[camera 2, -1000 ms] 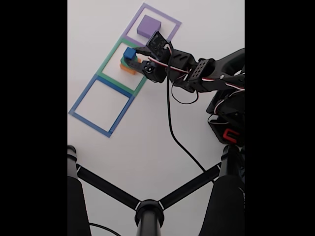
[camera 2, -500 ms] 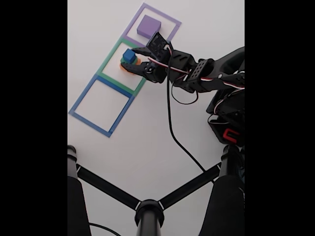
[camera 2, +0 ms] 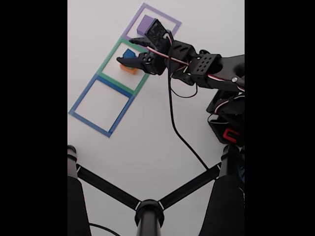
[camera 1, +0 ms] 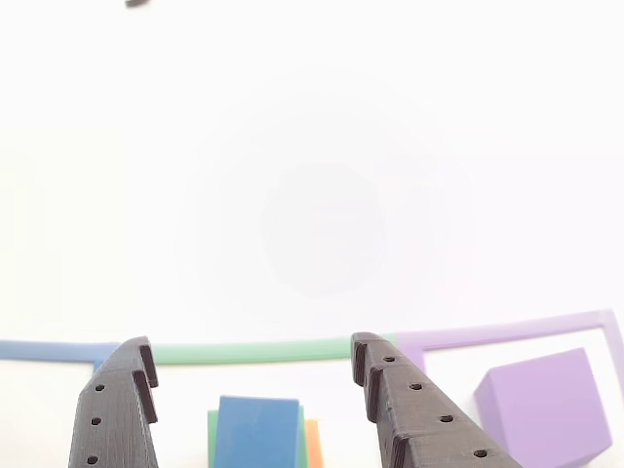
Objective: Tower of hanoi
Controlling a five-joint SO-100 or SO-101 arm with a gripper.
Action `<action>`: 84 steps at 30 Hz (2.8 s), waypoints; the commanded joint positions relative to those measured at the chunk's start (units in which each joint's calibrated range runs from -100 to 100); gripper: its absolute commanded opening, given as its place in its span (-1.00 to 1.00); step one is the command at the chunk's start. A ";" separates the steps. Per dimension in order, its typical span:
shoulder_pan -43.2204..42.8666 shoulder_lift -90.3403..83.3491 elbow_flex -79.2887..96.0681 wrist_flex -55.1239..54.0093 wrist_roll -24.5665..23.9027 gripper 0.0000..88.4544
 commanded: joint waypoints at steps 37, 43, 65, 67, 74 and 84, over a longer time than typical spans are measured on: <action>20.76 -6.25 -76.22 103.13 0.00 -0.55; 22.13 -13.30 -51.32 81.44 0.00 -0.39; 23.88 2.73 0.93 -2.66 0.00 -0.03; 23.73 7.29 1.29 -8.48 0.00 -0.02; 23.58 21.32 0.47 -22.73 0.00 -0.02; 22.82 39.27 -3.98 -39.08 0.00 -0.03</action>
